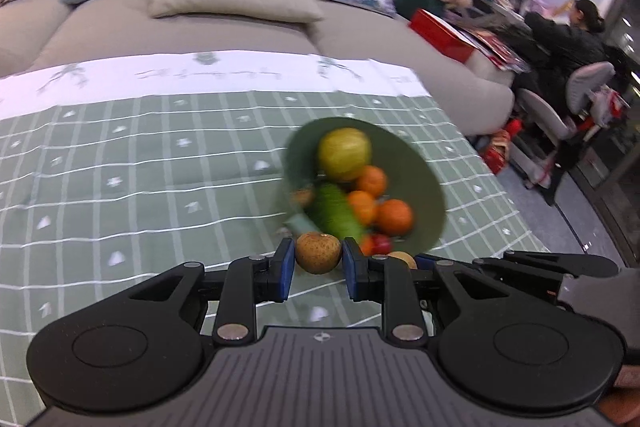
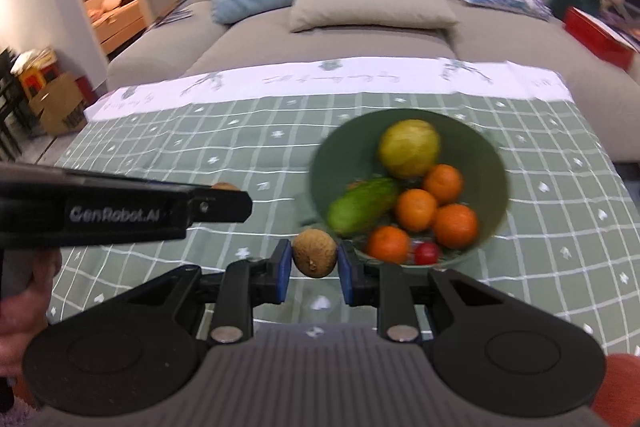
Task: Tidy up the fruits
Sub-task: 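Carry both brown fruits over the colander with both tools, then open both tools to drop the brown fruits into the colander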
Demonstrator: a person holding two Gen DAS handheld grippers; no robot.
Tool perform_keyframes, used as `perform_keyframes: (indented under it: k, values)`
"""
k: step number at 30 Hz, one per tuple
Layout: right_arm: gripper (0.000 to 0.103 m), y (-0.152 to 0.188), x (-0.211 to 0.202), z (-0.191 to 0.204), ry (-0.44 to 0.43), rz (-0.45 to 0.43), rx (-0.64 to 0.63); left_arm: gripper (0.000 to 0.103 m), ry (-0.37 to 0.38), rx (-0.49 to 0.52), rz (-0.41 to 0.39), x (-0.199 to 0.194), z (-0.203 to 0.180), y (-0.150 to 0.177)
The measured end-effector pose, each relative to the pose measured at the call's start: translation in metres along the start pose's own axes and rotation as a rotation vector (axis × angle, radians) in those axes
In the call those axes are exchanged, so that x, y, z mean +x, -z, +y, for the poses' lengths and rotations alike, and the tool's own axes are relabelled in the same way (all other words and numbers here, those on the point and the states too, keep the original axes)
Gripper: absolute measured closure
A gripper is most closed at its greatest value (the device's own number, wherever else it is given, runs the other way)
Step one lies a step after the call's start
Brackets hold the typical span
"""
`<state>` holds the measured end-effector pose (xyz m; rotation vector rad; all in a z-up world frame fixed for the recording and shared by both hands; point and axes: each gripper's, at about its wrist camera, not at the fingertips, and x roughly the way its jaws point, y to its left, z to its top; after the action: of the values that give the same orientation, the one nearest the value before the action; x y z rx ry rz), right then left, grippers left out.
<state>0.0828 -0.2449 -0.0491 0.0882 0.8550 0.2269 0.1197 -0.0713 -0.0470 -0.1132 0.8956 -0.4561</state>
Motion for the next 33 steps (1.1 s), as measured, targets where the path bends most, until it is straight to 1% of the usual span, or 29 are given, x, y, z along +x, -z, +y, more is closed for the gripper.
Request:
perform_keyframes:
  k: [5,8,10,13,16,20,24,30,33]
  values:
    - [0.083,-0.011,-0.004,-0.040,0.013,0.025,0.049,0.075,0.030,0.036,0.014,0.018,-0.026,-0.016]
    - [0.083,-0.021,-0.002,-0.061,0.009,0.057,0.040,0.075,0.062,0.014,0.055,0.032,-0.035,-0.028]
    - [0.083,-0.028,0.003,-0.073,-0.020,0.081,0.019,0.075,0.073,-0.011,0.082,0.041,-0.039,-0.034]
    - [0.082,-0.035,0.013,-0.085,-0.022,0.119,-0.030,0.075,0.063,-0.021,0.140,0.058,-0.046,-0.044]
    - [0.083,-0.042,0.025,-0.095,-0.051,0.164,-0.068,0.075,0.050,-0.029,0.199,0.075,-0.052,-0.050]
    - [0.083,-0.047,0.041,-0.098,-0.083,0.205,-0.128,0.075,0.033,-0.030,0.267,0.097,-0.057,-0.055]
    - [0.083,-0.050,0.054,-0.098,-0.086,0.236,-0.176,0.075,0.020,-0.037,0.324,0.115,-0.059,-0.055]
    - [0.083,-0.050,0.070,-0.103,-0.113,0.293,-0.222,0.075,-0.022,-0.026,0.403,0.135,-0.062,-0.054]
    - [0.083,-0.049,0.074,-0.104,-0.117,0.309,-0.240,0.075,-0.044,-0.019,0.429,0.143,-0.063,-0.053]
